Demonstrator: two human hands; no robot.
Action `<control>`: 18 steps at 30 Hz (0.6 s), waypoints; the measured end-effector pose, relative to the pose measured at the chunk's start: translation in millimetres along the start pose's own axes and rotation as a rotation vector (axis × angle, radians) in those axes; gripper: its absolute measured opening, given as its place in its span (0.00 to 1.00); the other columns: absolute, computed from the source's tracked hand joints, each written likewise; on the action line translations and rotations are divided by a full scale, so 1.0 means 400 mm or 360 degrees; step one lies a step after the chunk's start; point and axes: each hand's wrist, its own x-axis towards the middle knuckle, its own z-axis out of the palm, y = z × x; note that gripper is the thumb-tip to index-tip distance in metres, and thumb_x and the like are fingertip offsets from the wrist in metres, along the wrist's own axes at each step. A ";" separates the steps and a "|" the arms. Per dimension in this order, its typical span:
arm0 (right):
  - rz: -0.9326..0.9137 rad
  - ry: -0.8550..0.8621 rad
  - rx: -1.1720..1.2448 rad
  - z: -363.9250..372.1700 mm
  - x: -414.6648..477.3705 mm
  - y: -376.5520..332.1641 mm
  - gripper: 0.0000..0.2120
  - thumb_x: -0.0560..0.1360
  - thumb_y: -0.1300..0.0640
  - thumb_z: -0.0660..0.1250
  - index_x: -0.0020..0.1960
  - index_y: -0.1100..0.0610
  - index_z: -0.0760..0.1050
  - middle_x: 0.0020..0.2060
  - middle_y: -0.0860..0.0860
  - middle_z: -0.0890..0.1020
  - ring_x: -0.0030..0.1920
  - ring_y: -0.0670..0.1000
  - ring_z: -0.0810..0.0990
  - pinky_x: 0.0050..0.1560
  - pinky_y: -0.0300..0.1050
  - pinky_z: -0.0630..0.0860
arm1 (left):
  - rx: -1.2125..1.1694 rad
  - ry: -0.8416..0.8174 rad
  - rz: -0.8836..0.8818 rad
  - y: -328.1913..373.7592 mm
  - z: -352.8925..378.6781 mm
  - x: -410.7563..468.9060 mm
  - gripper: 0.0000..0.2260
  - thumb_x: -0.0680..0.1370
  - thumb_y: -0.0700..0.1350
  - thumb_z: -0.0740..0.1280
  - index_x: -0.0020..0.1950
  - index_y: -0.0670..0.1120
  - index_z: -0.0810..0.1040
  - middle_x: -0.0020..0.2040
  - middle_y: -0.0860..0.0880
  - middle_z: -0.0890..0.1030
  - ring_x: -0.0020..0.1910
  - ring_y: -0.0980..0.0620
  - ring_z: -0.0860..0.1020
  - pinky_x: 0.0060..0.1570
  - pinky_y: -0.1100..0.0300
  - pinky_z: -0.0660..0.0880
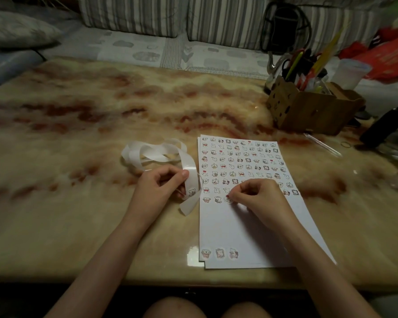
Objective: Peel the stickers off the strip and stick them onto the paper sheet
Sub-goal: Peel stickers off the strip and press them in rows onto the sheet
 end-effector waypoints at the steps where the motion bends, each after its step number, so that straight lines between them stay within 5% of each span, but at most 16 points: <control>1: -0.0012 0.0010 -0.0050 0.002 -0.001 0.001 0.07 0.70 0.60 0.72 0.34 0.55 0.82 0.31 0.51 0.84 0.28 0.42 0.73 0.32 0.34 0.68 | -0.0002 0.0003 0.0000 0.000 0.000 -0.001 0.07 0.76 0.38 0.67 0.39 0.42 0.81 0.33 0.49 0.82 0.31 0.52 0.79 0.35 0.61 0.78; 6: -0.0027 0.0102 -0.0236 0.013 0.001 0.011 0.05 0.70 0.55 0.71 0.35 0.52 0.82 0.32 0.49 0.84 0.39 0.54 0.82 0.46 0.52 0.77 | -0.0020 -0.0001 0.0001 0.004 0.003 0.000 0.06 0.76 0.38 0.67 0.40 0.39 0.81 0.32 0.50 0.82 0.30 0.53 0.79 0.34 0.63 0.78; 12: -0.0090 0.0219 -0.0393 0.027 -0.008 0.021 0.03 0.70 0.53 0.71 0.38 0.51 0.79 0.31 0.44 0.81 0.34 0.43 0.77 0.37 0.42 0.71 | -0.0009 -0.0003 0.0012 0.002 0.000 -0.001 0.06 0.76 0.38 0.67 0.40 0.38 0.81 0.32 0.49 0.82 0.30 0.53 0.79 0.34 0.63 0.78; 18: -0.0179 0.0263 -0.0441 0.028 -0.015 0.029 0.05 0.71 0.51 0.73 0.39 0.50 0.79 0.33 0.44 0.80 0.37 0.43 0.77 0.38 0.42 0.70 | -0.0013 -0.0007 0.0017 0.004 0.003 -0.001 0.06 0.76 0.37 0.67 0.39 0.40 0.80 0.31 0.51 0.81 0.29 0.55 0.78 0.33 0.64 0.77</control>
